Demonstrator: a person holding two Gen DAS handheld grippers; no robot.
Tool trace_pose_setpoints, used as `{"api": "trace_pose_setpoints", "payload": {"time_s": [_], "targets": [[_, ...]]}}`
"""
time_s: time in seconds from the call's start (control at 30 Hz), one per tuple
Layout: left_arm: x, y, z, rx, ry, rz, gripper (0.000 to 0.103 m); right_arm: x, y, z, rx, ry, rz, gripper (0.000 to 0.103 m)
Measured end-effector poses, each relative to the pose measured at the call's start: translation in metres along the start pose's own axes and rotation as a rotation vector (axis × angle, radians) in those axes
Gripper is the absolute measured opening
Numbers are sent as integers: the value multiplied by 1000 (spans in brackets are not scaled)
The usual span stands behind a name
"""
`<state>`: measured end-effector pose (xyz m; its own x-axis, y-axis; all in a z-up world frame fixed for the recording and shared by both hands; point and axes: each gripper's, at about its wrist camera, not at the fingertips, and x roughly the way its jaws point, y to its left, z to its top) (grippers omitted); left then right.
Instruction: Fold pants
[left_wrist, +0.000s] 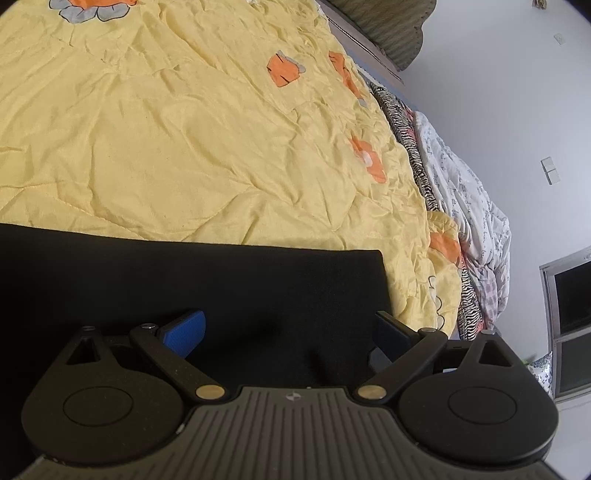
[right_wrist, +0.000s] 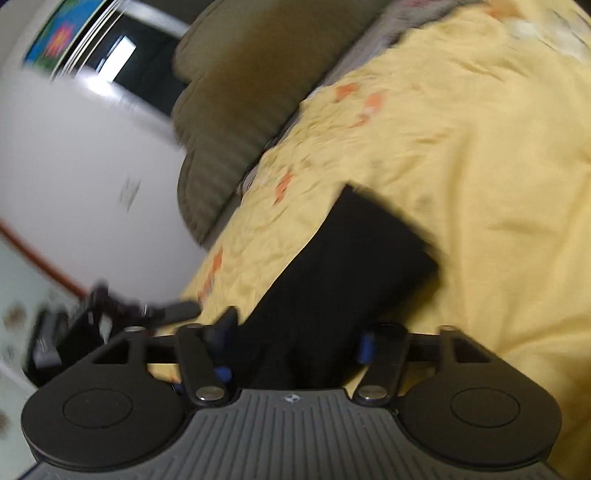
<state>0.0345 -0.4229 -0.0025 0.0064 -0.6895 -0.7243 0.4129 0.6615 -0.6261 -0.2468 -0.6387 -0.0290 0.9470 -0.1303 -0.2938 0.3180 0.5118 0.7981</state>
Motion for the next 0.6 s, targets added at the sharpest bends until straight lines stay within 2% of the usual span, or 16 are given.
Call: {"api": "trace_pose_setpoints", "payload": {"time_s": [0.07,0.17,0.2,0.23,0.27,0.3,0.37,0.4,0.5,0.6], "targets": [[0,-1,0,7,1,3,98,6,6,-1,-62,-33,-75,66],[1,0,0,6,1,7,98,7,-2,5,10,-93,-67,63],[1,0,0,8,2,10,98,8,-4,7,33,-105,-71,53],[1,-1,0,11,3,12,98,12,-7,9,54,-107,-89,30],[1,-2,0,14,5,10,98,16,-11,12,69,-101,-107,20],[1,-4,0,16,9,2,98,20,-14,15,79,-92,-116,5],[-1,-5,0,11,15,-17,98,18,-12,13,52,-77,-115,3],[-2,-6,0,7,15,-27,98,17,-3,11,-24,-78,-138,3],[-4,-8,2,-7,19,-57,98,15,48,-2,-374,-96,-244,3],[-7,-13,3,-10,29,-100,98,17,92,-24,-675,-103,-289,3]]}}
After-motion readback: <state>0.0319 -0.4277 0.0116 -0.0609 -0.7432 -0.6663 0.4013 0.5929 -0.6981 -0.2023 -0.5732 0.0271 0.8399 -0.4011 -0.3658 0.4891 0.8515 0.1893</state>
